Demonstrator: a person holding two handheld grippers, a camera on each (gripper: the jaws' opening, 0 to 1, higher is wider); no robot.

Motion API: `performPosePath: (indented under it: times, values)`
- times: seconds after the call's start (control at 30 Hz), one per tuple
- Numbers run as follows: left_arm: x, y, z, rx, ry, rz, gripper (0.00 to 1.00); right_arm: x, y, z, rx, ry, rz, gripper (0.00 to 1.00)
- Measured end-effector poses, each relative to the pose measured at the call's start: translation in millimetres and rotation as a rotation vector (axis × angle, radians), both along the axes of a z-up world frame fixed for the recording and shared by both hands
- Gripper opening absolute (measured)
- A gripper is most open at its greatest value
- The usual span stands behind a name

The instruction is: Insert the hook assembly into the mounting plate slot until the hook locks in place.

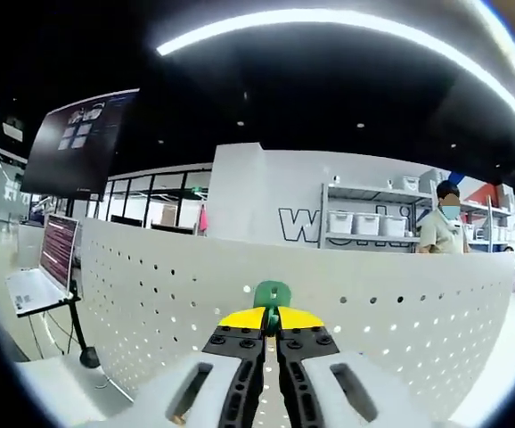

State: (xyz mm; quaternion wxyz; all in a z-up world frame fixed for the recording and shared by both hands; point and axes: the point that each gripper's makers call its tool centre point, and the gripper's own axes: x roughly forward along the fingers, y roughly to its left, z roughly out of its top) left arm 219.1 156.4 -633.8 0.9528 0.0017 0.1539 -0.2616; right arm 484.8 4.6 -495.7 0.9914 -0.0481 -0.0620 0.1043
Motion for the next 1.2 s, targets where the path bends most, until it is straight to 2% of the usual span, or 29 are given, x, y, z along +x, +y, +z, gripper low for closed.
performPosePath:
  times: [0.53, 1.2]
  values:
    - [4.1, 7, 2.0, -0.008, -0.002, 0.008, 0.47, 8, 2, -2.4, -0.023, 0.019, -0.016, 0.01]
    - [6.4, 10, 1.4, -0.014, -0.002, 0.009, 0.46, 13, -3, -5.3, -0.016, 0.036, -0.032, 0.01]
